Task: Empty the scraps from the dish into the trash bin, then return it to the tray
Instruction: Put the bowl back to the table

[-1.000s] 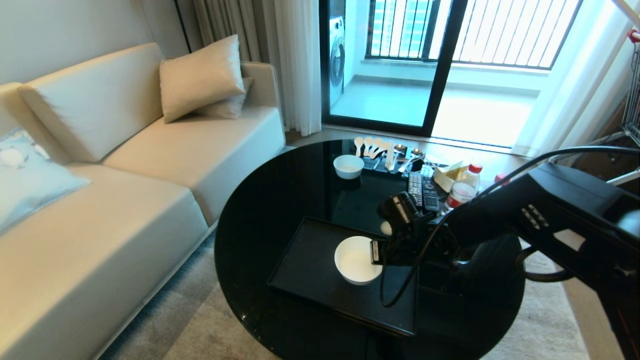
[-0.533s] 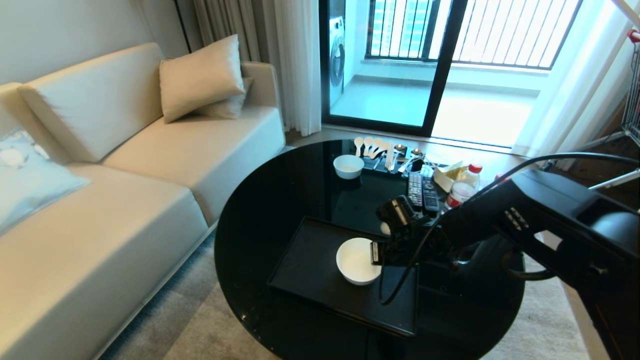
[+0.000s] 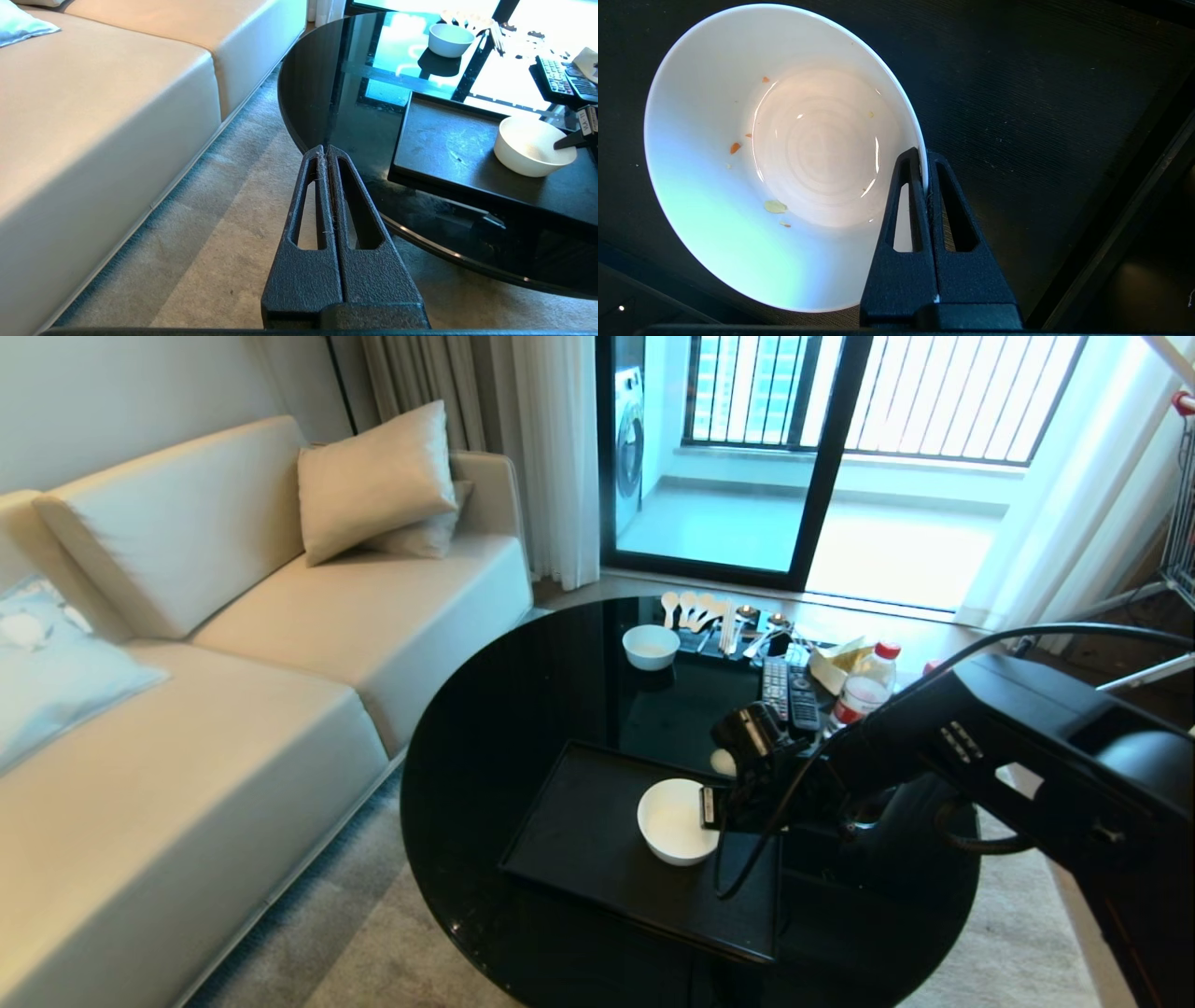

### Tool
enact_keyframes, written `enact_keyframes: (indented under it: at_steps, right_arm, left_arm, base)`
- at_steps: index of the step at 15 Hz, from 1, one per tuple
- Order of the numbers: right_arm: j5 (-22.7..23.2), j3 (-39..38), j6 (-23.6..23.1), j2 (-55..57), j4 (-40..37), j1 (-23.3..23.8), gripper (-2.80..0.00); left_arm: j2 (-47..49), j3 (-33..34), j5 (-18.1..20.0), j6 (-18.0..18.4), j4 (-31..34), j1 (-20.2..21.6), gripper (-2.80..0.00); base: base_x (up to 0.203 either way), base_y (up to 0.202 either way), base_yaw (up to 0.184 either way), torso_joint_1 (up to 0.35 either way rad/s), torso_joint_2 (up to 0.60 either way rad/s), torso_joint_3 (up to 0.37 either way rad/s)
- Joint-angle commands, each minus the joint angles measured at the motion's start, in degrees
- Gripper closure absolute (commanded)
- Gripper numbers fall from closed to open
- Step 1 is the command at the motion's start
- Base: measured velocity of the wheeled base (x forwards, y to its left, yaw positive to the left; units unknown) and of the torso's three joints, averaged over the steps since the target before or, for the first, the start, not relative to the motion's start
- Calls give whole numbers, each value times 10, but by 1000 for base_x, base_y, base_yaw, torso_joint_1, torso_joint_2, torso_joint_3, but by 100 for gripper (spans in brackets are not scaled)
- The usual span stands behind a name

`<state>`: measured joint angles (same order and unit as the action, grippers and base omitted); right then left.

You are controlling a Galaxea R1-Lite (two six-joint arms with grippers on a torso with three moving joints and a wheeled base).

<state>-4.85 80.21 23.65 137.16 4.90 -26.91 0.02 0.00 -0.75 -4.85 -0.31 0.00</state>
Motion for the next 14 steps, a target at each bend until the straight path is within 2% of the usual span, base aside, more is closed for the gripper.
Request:
enact_keyframes:
  at_steps: [1,4,5,6,14]
  right_arm:
    - [-1,-1,2,-1,-1,-1,0]
    - [-1,-4,2,-4,-1,-1,0]
    - [-2,-4,2,-5,-1,-1,-163]
    - [-1,-4,2,-6,-1,-1,-280]
    - [-22,-6,1,-23,35,0,-280]
  left_arm:
    - [0,0,0,-1,0,0,0]
    - [0,0,0,-1,0,0,0]
    - [0,0,0,-1,0,0,0]
    - [0,0,0,-1,0,0,0]
    - [0,0,0,-1,0,0,0]
  base:
    - [0,0,0,0,0,0]
    - [0,0,0,0,0,0]
    - [0,0,0,0,0,0]
    - [0,0,0,0,0,0]
    - [0,0,0,0,0,0]
